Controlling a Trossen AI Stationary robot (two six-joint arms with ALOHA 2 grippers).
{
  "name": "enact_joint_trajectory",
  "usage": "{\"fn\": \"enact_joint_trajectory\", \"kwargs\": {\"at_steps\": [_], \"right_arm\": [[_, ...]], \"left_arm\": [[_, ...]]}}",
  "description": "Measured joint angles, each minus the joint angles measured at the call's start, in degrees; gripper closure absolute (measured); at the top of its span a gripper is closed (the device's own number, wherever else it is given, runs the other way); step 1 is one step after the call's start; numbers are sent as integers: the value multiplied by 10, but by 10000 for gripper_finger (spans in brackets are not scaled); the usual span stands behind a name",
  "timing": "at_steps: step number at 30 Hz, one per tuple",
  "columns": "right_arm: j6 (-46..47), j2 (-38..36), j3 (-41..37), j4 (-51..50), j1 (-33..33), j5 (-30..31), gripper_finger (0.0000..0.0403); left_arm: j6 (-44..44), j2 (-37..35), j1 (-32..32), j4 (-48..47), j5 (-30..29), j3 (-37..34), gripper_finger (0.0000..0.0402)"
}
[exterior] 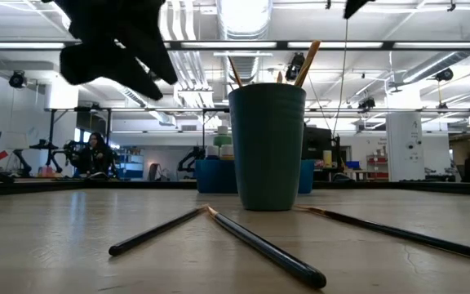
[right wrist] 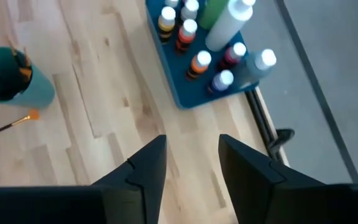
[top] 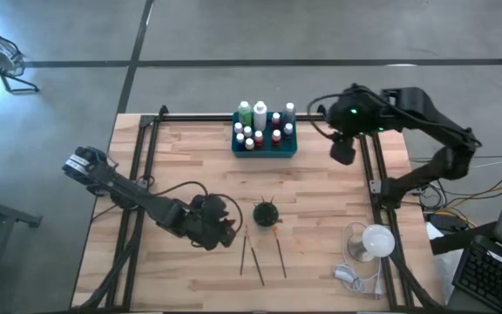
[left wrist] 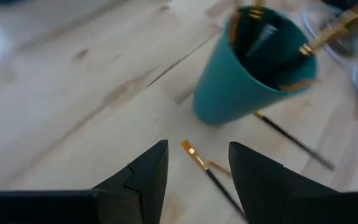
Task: Pick & Place Paint Supplies
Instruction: Adjust the green cup
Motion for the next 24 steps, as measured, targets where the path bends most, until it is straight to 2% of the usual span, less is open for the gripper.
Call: {"fn": "enact_joint_trajectory", "kwargs": {"at_steps": [4, 8, 19, 24], "right_arm": [[3, -44, -47, 1, 0, 18, 264], [1, -71, -85, 4, -1, 36, 256], [-8, -78, -124, 7, -2, 45, 230], [-5, -81, -147, 22, 6, 24, 229]], "left_arm": [[-74, 33, 0, 9, -1, 5, 227], [-85, 77, 0, 7, 1, 25, 227], [59, 143, 1, 14, 2, 94, 227], [87, 134, -17, 11, -43, 100, 227]]}}
